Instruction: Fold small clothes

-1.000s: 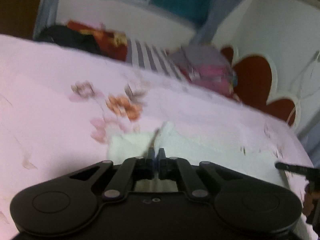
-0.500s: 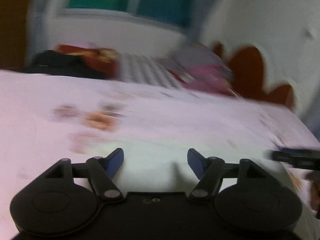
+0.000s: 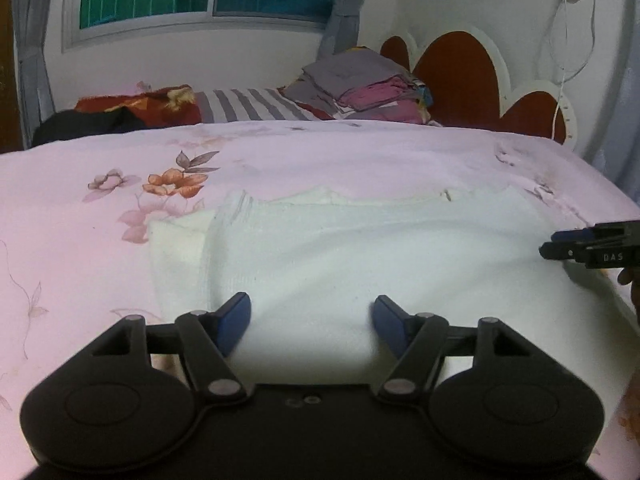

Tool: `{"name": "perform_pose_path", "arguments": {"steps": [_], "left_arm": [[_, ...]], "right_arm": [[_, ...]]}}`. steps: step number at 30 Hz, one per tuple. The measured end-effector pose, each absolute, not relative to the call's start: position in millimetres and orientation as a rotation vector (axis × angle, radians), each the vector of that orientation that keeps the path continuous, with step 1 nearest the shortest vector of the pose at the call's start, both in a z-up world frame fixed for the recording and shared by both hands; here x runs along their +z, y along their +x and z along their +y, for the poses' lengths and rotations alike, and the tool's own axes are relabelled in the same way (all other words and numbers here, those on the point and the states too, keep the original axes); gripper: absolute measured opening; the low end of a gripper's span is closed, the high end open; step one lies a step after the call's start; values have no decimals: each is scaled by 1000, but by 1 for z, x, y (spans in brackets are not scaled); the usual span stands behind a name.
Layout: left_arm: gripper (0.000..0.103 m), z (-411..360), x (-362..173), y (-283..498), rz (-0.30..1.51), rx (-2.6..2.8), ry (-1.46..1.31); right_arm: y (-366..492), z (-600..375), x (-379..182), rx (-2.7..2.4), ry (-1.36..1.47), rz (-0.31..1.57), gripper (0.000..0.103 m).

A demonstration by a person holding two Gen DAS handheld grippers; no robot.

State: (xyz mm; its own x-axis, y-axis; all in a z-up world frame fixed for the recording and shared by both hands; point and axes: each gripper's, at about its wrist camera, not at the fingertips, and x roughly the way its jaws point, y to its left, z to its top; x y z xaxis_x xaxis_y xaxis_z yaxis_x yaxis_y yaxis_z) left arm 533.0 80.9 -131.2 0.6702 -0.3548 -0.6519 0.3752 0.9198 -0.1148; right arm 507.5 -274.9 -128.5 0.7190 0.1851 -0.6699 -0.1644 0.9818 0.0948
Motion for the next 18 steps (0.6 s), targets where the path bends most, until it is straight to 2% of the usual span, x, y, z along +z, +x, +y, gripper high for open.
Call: {"name": "perform_pose_path", "arguments": {"steps": [3,7,11,13,18], "left_arm": [[63,65,-119,531,727,-376,65],[65,30,-111,514,690,-459,52],[66,-5,-129,505,744,-475,131],[66,-3,-133,500,723,-465,134],[65,10,-117,476,731,-444,97]], "right_arm": [[504,-279,-127,188,13,751,50],[495,-255,-103,222,46,692,50],[484,-207,-116,346,-15,744,50],[477,-196,-126,330,-81,745,50],[465,-214,-122,249,-43,758,49]]}}
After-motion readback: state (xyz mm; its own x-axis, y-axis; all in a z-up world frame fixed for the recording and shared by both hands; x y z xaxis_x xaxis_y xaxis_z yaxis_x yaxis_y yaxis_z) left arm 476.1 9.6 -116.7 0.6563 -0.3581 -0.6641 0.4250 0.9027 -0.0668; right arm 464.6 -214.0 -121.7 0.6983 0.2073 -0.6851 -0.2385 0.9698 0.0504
